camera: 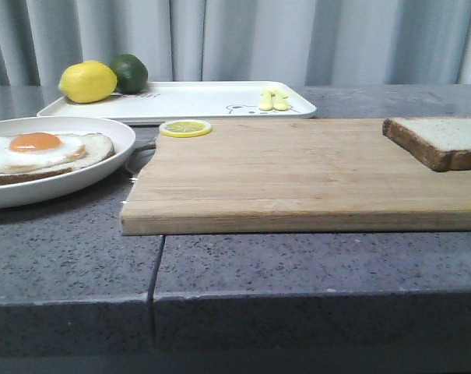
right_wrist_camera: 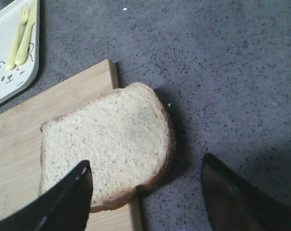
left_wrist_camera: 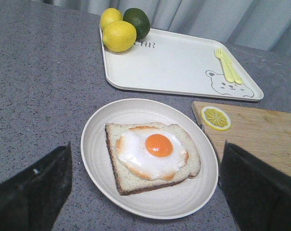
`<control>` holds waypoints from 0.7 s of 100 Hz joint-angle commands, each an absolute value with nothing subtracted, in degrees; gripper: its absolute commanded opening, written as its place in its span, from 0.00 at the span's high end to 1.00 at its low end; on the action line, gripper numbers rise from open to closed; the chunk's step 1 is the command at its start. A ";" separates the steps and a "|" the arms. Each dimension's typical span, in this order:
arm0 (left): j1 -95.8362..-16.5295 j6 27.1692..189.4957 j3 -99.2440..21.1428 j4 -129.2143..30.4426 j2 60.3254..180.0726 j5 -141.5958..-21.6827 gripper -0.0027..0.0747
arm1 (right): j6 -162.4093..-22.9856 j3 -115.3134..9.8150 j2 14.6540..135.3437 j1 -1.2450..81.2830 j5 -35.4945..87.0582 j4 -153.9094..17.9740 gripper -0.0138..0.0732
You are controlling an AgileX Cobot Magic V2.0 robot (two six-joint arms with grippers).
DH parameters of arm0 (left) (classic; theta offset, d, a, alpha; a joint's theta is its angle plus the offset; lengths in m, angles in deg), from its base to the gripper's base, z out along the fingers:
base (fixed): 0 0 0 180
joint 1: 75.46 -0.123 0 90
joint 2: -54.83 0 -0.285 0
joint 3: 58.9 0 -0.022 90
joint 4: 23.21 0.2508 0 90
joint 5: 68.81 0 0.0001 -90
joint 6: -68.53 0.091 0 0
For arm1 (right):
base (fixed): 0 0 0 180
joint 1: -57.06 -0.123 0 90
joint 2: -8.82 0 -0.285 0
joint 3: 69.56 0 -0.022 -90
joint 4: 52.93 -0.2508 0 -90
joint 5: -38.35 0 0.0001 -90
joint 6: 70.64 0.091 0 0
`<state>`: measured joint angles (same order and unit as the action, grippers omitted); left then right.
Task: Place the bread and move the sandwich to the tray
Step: 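Lower the right gripper and grasp the bread slice by its edge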
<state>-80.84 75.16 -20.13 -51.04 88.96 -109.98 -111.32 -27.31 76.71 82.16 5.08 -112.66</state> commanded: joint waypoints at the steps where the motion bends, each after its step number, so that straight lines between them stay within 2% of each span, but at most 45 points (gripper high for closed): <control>1: -80.90 75.14 -22.15 -52.85 89.79 -106.49 0.21 | -115.57 -29.40 78.71 82.64 6.20 -119.39 0.28; 31: -80.90 75.14 -22.15 -52.85 89.79 -106.49 0.21 | -118.89 -29.40 84.65 82.64 7.60 -123.31 0.28; 70: -80.90 75.14 -22.15 -52.85 89.79 -106.49 0.21 | -118.89 -29.81 86.22 82.64 7.54 -123.14 0.28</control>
<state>-80.84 75.16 -20.13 -51.04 88.96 -109.98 -118.03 -27.55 86.89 82.15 7.37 -120.97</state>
